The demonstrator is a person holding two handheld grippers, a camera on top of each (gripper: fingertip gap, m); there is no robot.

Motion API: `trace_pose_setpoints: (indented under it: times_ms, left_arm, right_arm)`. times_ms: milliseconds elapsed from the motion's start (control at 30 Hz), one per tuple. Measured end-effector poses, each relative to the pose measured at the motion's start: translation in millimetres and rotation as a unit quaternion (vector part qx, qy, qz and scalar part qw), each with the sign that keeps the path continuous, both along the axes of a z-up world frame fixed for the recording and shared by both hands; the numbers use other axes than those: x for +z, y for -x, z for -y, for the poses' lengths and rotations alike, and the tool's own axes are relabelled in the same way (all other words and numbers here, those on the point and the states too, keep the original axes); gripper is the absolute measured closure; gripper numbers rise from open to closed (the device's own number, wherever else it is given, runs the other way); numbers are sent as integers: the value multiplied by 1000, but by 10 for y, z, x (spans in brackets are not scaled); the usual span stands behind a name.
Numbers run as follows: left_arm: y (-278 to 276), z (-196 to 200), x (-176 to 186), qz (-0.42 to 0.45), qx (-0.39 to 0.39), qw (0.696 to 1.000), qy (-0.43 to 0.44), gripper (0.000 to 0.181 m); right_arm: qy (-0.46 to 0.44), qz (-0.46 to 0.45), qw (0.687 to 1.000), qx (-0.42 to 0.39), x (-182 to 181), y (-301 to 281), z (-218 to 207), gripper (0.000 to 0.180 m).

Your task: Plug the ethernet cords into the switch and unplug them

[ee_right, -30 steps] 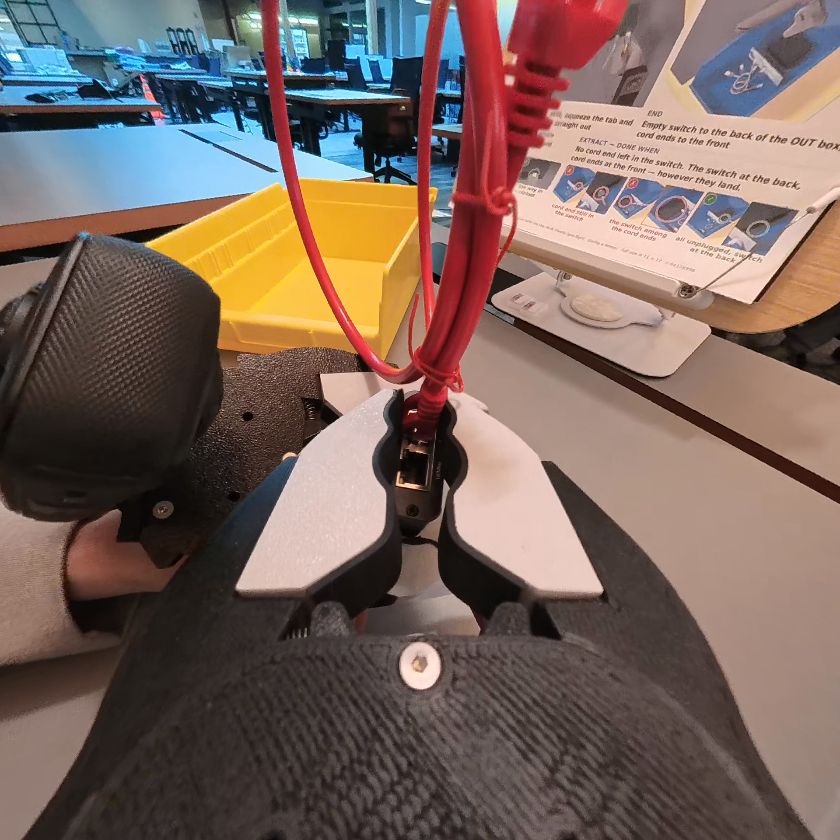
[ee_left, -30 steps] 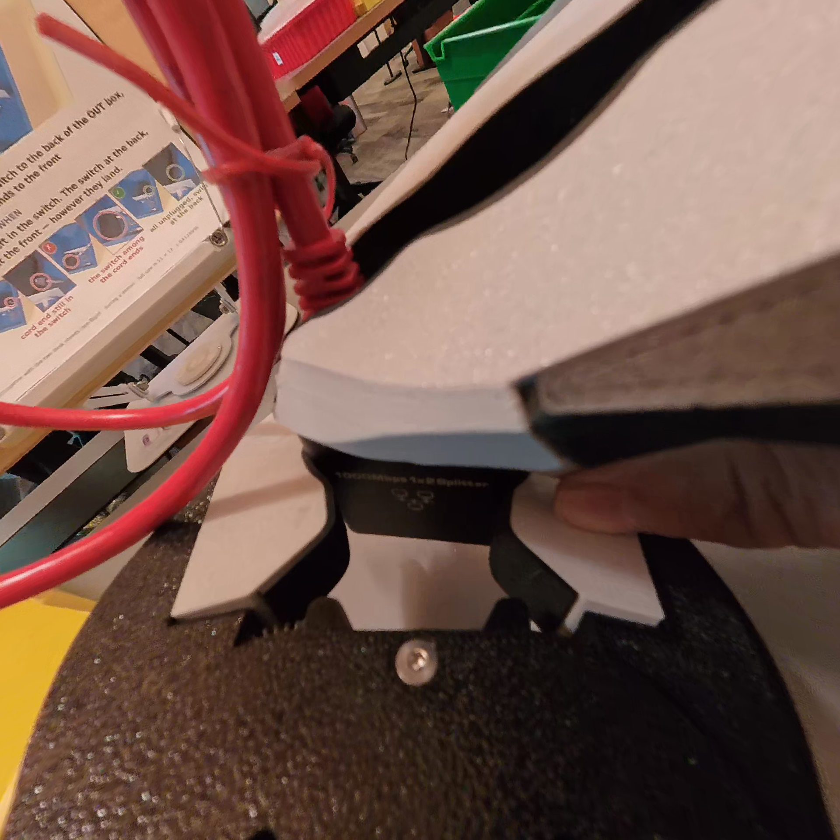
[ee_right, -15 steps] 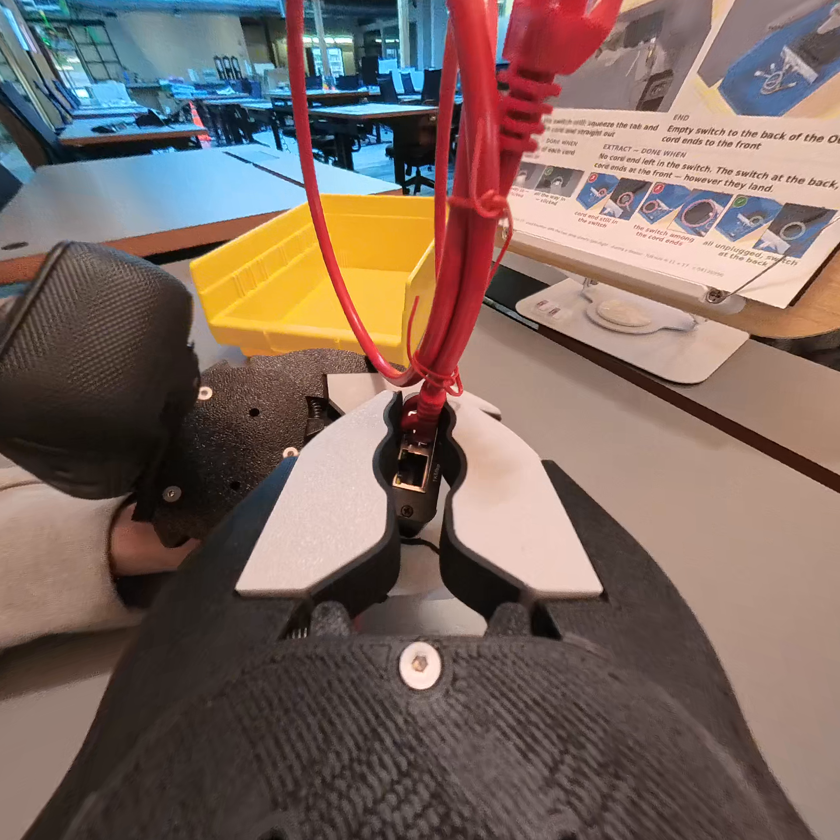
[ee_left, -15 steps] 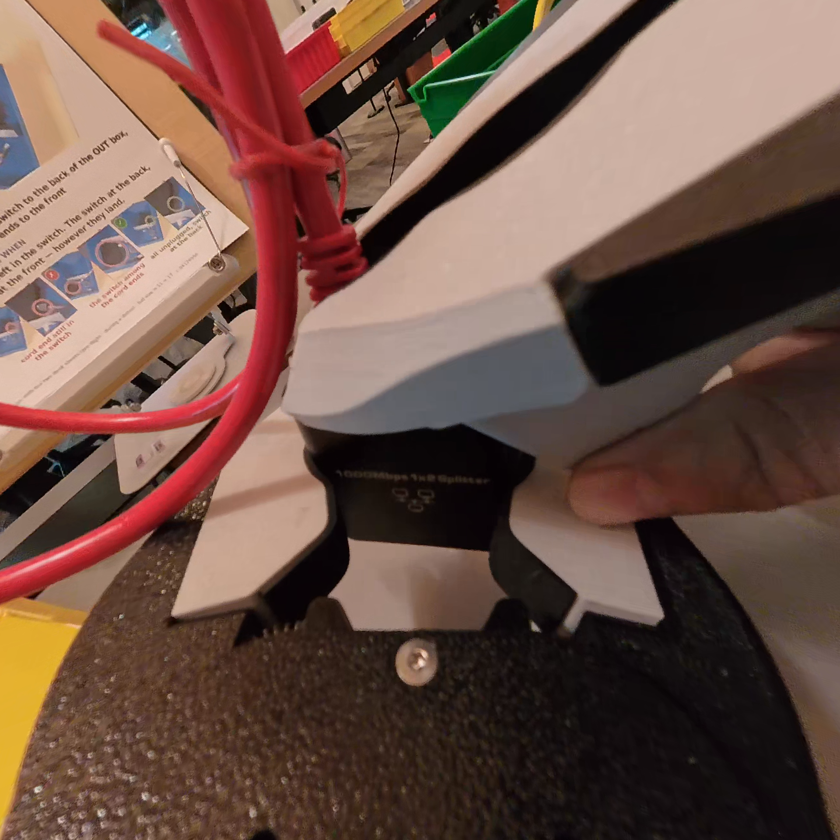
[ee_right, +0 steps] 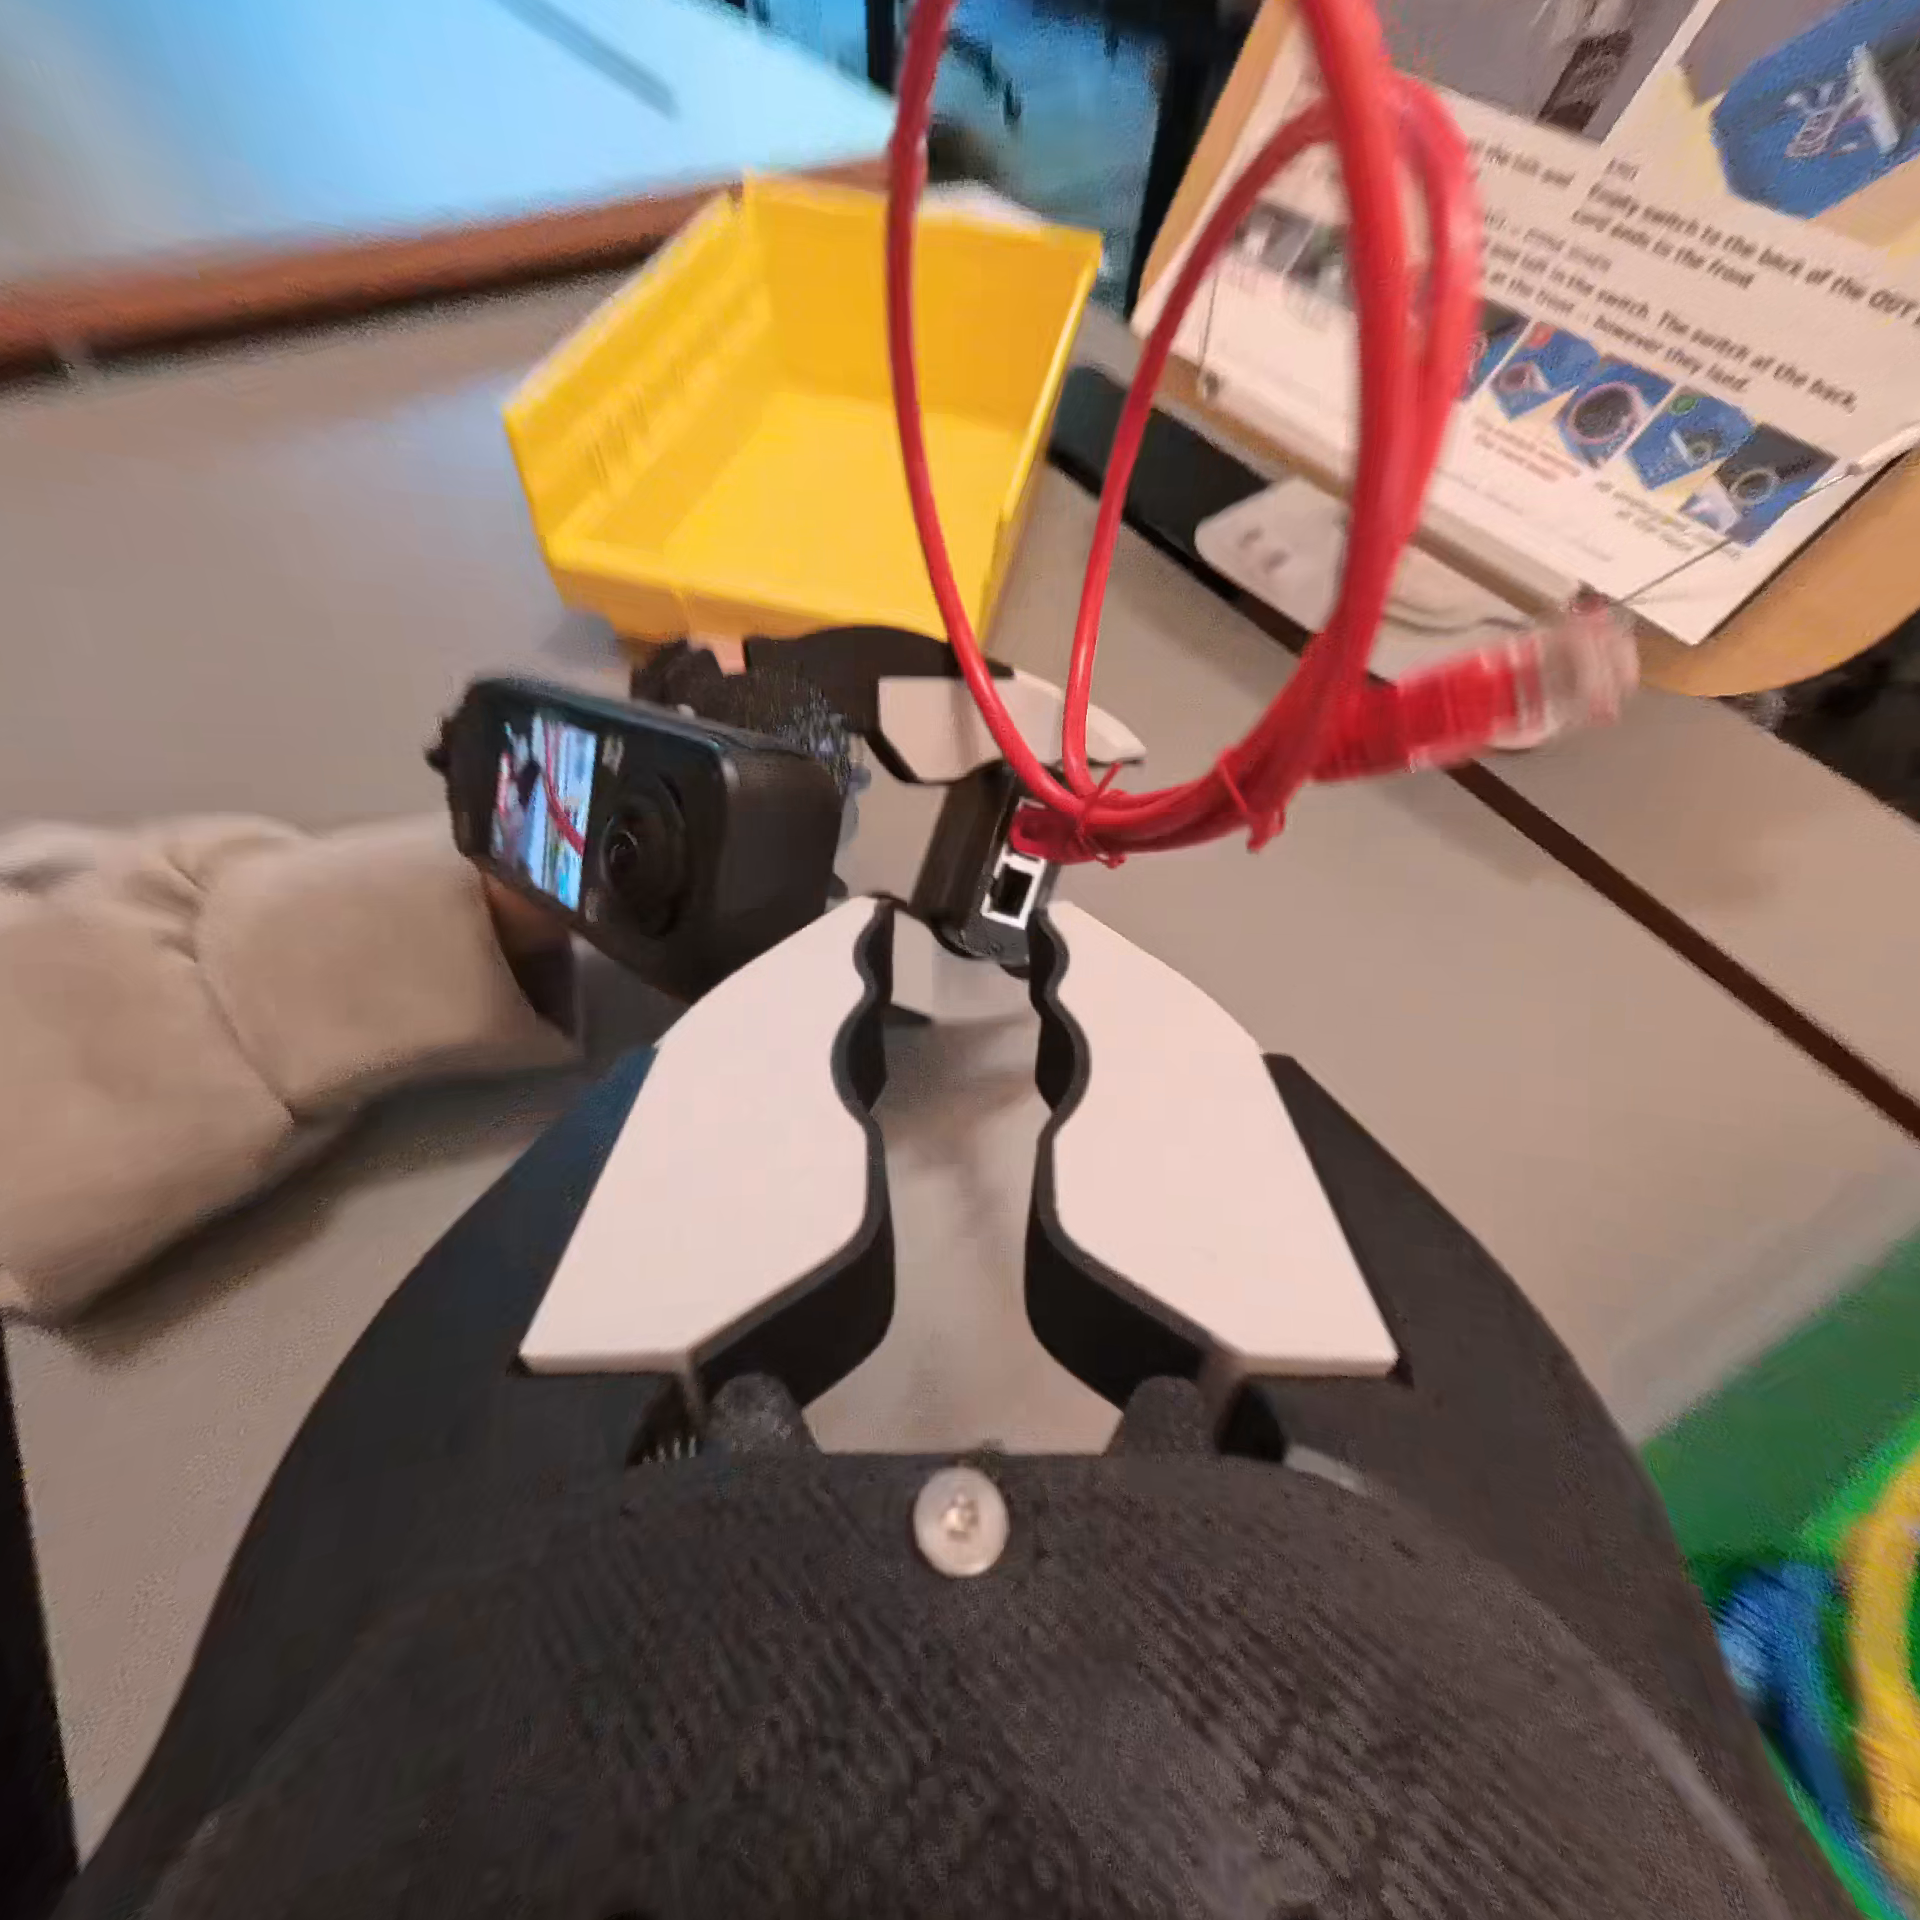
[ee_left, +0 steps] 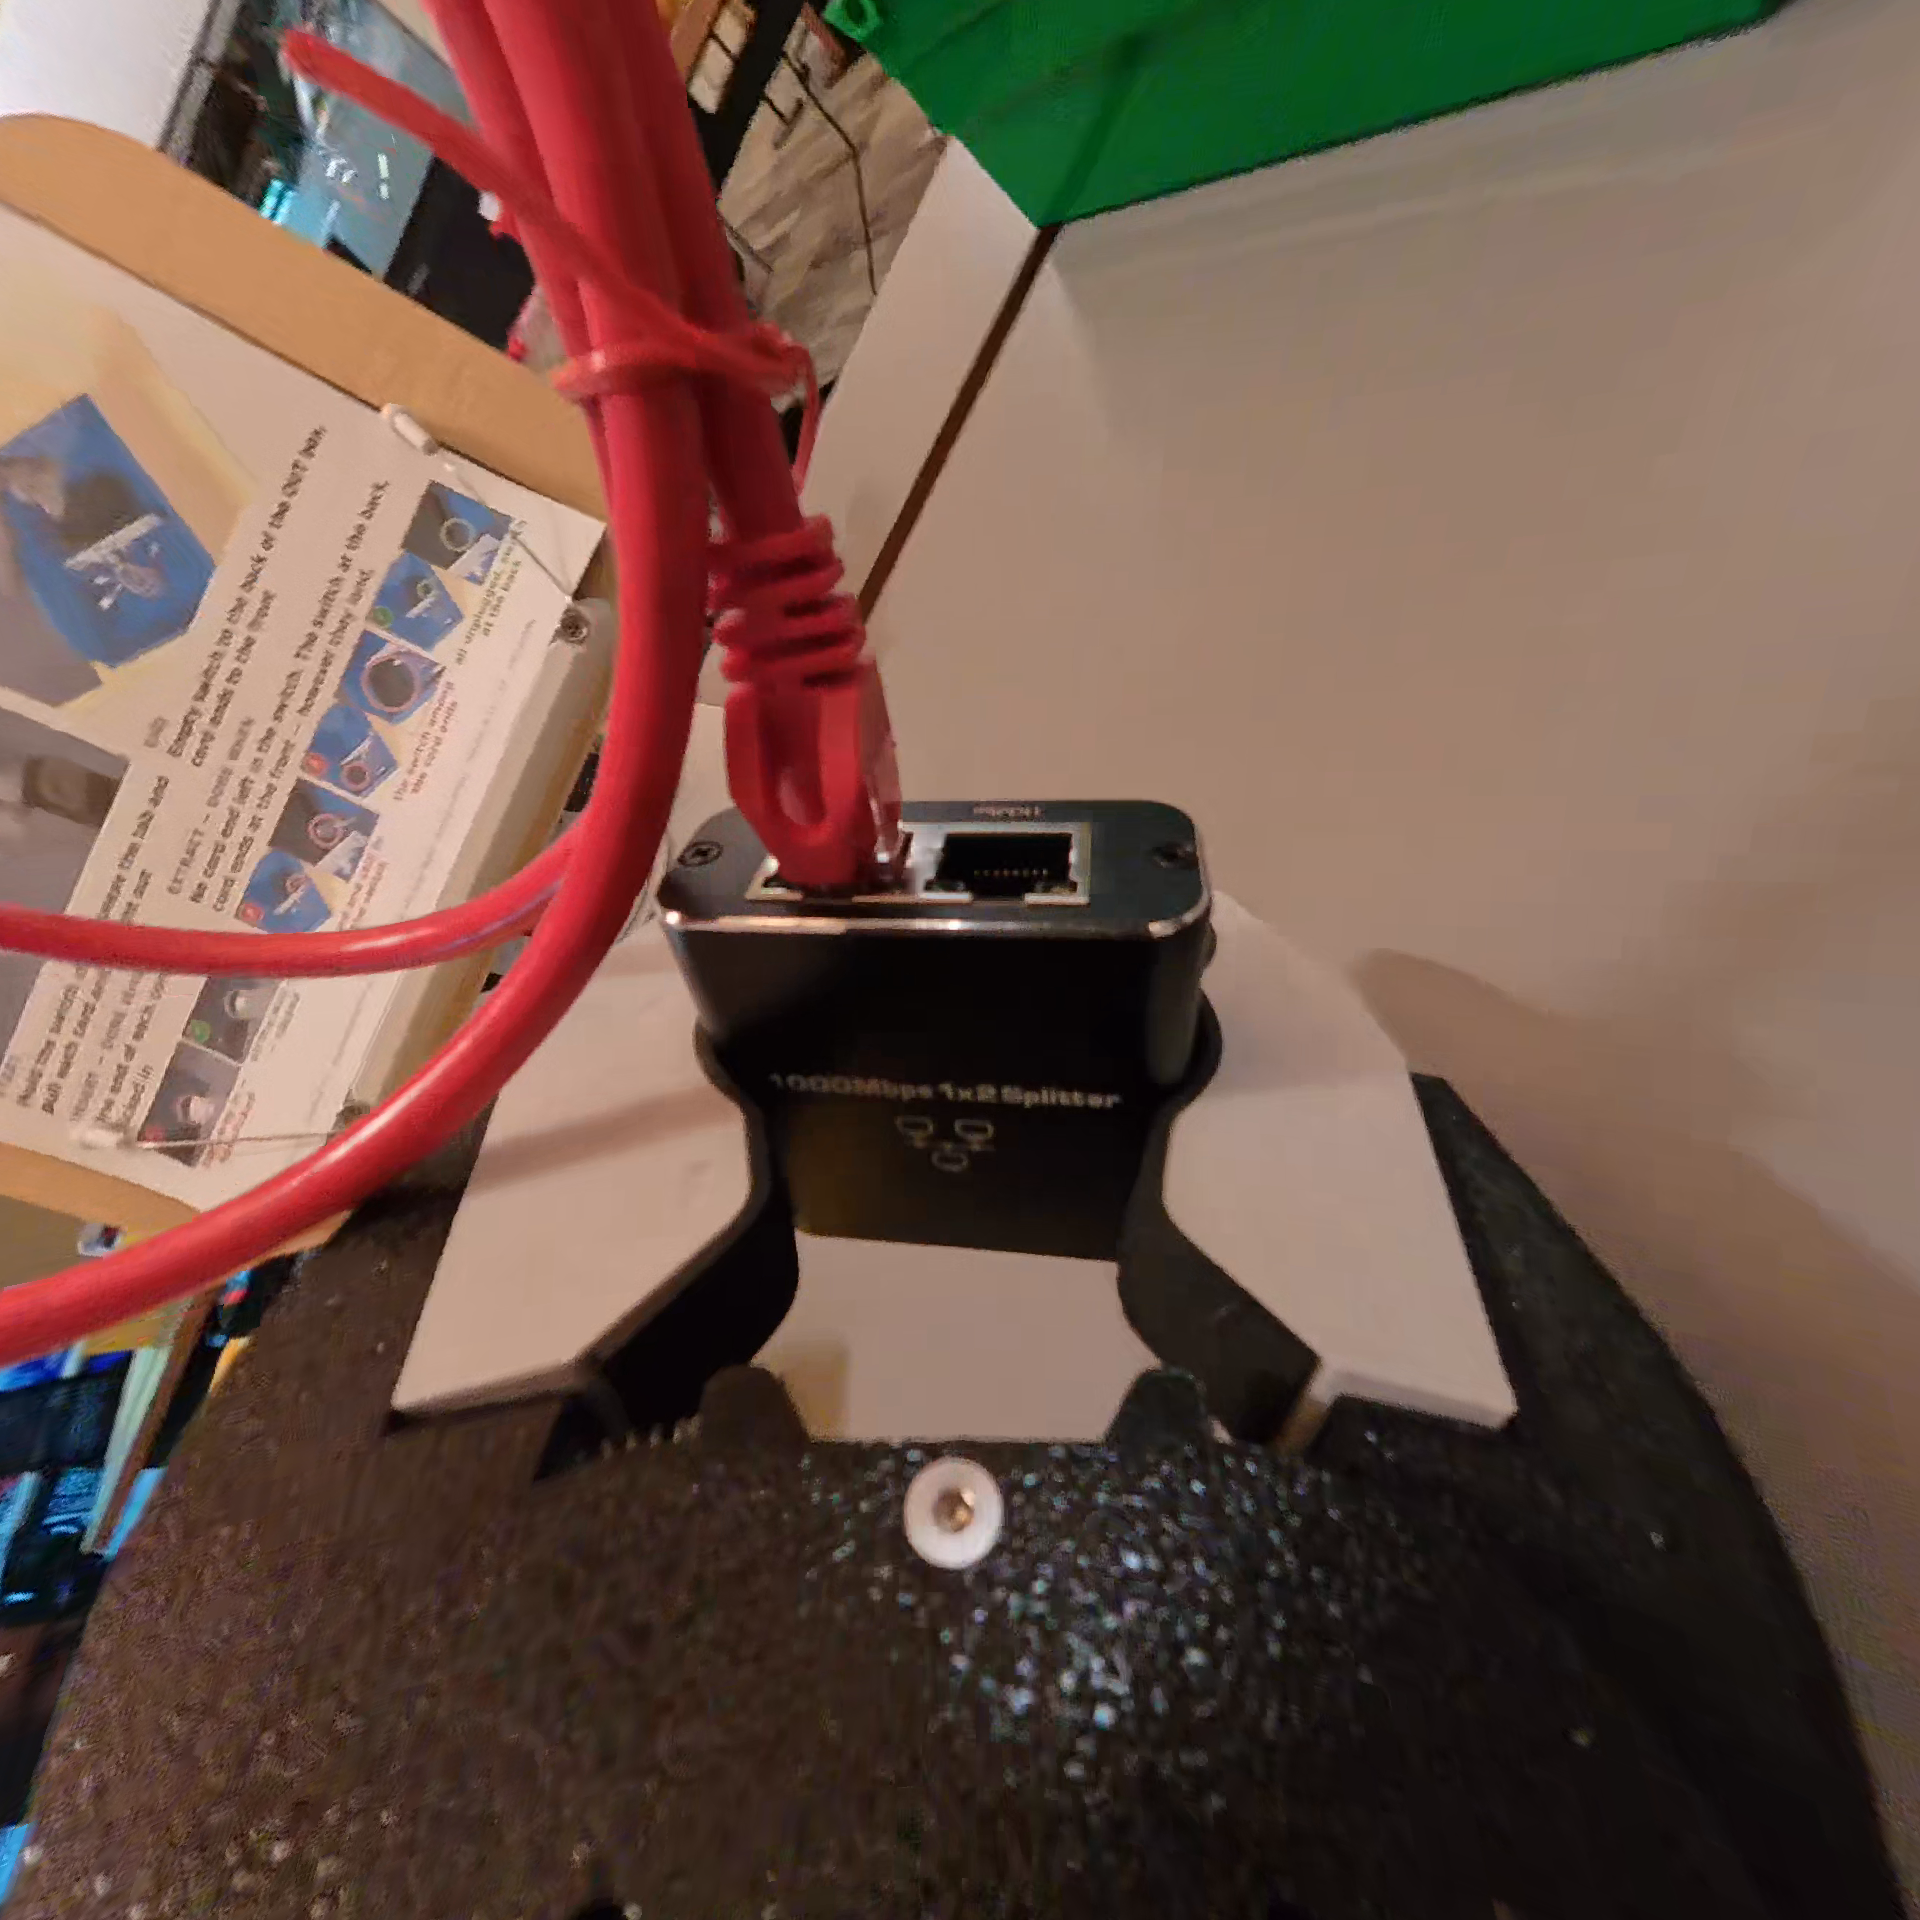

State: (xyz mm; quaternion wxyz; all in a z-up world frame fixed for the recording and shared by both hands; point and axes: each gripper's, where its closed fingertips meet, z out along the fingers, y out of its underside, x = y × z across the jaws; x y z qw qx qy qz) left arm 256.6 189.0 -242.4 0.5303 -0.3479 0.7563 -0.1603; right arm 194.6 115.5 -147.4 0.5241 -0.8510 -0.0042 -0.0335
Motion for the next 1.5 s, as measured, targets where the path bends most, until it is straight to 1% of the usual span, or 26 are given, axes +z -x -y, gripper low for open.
trace_pose_setpoints:
  times_ms: [67,100,167,233,300,333,400,433,533,567,633,667,700,767,800,833,867,900,1000,1033,1100,1167,1267,1333,1467,1500]
  left_arm:
    - [6,45,-22,-5,-16,1000,-17,104]
    - [12,107,-53,-11,-37,999,-16,104]
    - [23,150,-125,-27,-48,998,-18,104]
    - [25,171,-173,-33,-55,998,-23,104]
    - [26,170,-186,-36,-54,997,-33,105]
    - [28,173,-173,-34,-56,997,-41,104]
    - [28,209,-144,-28,-62,997,-49,105]
    - [28,229,-130,-25,-64,996,-53,105]
    - [29,306,-106,-19,-77,995,-62,103]
    - [28,325,-94,-15,-79,995,-62,104]
    - [37,354,-85,-18,-86,995,-54,105]
    - [38,342,-84,-20,-82,995,-54,104]
    - [37,343,-94,-24,-81,995,-51,104]
    - [29,409,-94,-14,-97,995,-30,105]
    - [31,439,-95,-14,-105,994,-21,105]
    - [36,451,-96,-19,-107,994,-14,105]
    - [41,446,-94,-22,-104,994,-6,102]
    - [46,433,-92,-24,-102,994,4,104]
    - [70,419,-50,-17,-115,992,39,102]
    - [82,424,-31,-15,-124,991,41,102]
    - [97,434,-24,-19,-129,991,43,102]
    - [121,504,-44,-25,-150,987,50,102]
    - [158,566,-125,-48,-171,983,43,102]
    - [181,596,-169,-62,-183,980,44,105]
    - [243,651,-252,-96,-204,973,49,102]
    - [265,661,-276,-106,-210,971,50,105]
  right_arm:
    - [54,38,997,29,-14,28,63,152]
    - [67,43,996,47,-17,33,83,147]
    - [90,33,995,43,23,-22,150,137]
    - [59,40,997,34,234,-49,170,128]
    - [10,13,998,62,431,85,91,131]
    - [7,-7,997,79,440,156,44,135]
    - [55,-8,995,79,271,96,-6,141]
    - [79,-3,995,61,183,-19,-21,137]
    - [89,-30,994,63,110,-119,-118,138]
    - [104,-23,993,54,48,-200,-131,140]
    - [174,-6,984,21,-141,-387,-78,133]
    - [195,4,981,-2,-151,-428,-43,140]
    - [191,17,981,4,-90,-346,-31,150]
    - [97,71,992,49,131,-158,-132,154]
    - [80,70,994,34,142,-210,-141,155]
    - [109,28,993,22,30,-240,-75,152]
    - [148,-38,988,35,-111,-164,31,146]
    - [158,-103,981,48,-192,-58,114,138]
    - [51,-192,979,42,-235,13,170,138]
    - [19,-228,973,31,-268,-2,165,138]
    - [4,-298,955,11,-413,-43,143,134]
    - [8,-333,943,14,-524,-43,103,132]
    - [-9,-357,934,17,-530,-67,11,130]
    - [-3,-365,931,-2,-589,-150,-33,135]
    - [11,-405,914,21,-649,-93,-95,151]
    - [24,-408,913,22,-683,-92,-85,154]
